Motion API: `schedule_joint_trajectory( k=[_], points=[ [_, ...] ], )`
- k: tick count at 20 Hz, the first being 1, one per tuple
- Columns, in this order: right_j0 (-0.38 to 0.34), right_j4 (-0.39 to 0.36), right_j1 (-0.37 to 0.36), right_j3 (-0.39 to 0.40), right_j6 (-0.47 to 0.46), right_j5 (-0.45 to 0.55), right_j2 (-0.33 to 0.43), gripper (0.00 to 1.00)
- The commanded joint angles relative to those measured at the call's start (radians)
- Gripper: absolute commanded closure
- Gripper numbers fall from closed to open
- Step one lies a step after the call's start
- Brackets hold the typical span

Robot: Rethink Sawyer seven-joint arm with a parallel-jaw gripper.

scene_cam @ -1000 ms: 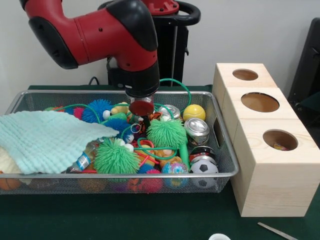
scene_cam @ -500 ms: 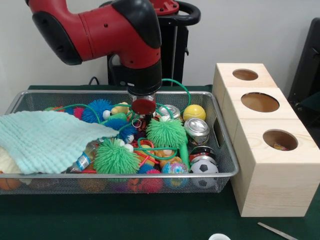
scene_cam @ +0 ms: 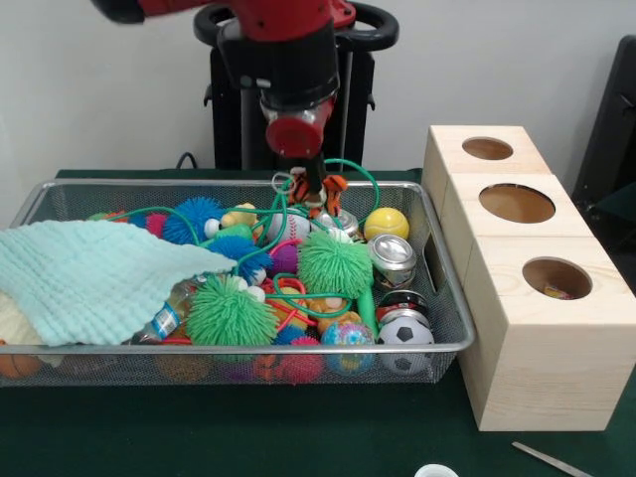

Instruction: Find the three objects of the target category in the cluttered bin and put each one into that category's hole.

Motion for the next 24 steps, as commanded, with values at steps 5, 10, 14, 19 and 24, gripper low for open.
schedule_joint_trajectory(
  k=[5, 10, 14, 19, 24],
  points=[
    [0.064, 0.234, -0.259, 0.142, 0.252, -0.016, 0.010, 1.00],
    [0.140, 0.223, -0.330, 0.224, 0.339, -0.099, -0.081, 1.00],
    [0.195, 0.254, -0.359, 0.272, 0.446, -0.178, -0.160, 1.00],
    [0.255, 0.295, -0.400, 0.314, 0.481, -0.214, -0.217, 1.00],
    [0.298, 0.333, -0.436, 0.355, 0.514, -0.230, -0.265, 1.00]
  ],
)
